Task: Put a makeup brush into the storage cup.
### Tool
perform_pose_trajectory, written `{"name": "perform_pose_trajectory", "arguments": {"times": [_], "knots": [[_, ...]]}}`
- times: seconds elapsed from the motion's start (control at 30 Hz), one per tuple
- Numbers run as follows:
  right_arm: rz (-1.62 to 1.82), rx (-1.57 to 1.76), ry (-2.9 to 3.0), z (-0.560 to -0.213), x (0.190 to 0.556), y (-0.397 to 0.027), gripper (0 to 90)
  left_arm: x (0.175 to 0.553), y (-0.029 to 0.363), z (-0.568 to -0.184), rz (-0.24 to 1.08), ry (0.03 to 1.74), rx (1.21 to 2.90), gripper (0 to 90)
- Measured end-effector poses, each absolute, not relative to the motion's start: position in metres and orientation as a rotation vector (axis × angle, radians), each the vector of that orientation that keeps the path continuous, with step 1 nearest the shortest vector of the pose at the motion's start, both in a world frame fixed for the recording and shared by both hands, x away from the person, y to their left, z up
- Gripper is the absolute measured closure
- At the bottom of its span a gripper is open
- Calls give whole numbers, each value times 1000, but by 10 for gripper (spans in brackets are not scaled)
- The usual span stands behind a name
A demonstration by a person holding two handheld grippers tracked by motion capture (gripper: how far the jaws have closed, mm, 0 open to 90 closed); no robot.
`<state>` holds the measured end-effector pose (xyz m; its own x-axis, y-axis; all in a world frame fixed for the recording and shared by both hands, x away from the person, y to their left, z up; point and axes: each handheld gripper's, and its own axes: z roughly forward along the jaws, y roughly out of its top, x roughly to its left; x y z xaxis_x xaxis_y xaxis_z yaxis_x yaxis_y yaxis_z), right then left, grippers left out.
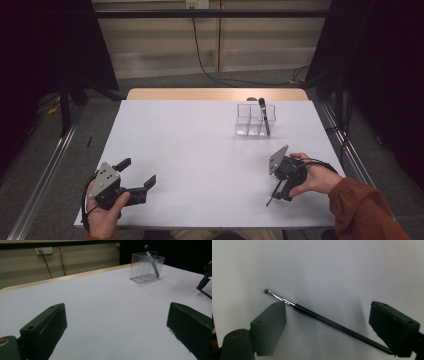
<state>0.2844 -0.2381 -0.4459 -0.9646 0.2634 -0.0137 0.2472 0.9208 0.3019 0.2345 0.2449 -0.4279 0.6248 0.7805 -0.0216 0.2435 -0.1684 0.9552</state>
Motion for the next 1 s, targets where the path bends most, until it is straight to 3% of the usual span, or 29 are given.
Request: {"name": "perform_pose_trajectory", "arguments": {"times": [0.17, 0.4, 0.57, 1.0], "knots": [[372, 361, 3049, -451, 283, -232, 149, 234, 245, -428, 595, 839, 1717, 30], [307, 402, 3048, -457, 285, -229, 85, 234, 245, -428, 596, 837, 1718, 30], [325, 390, 3105, -455, 286, -230, 219, 234, 244, -428, 596, 837, 1720, 29], [250, 336, 3136, -449, 287, -223, 443, 235, 244, -428, 594, 836, 1718, 29]]}}
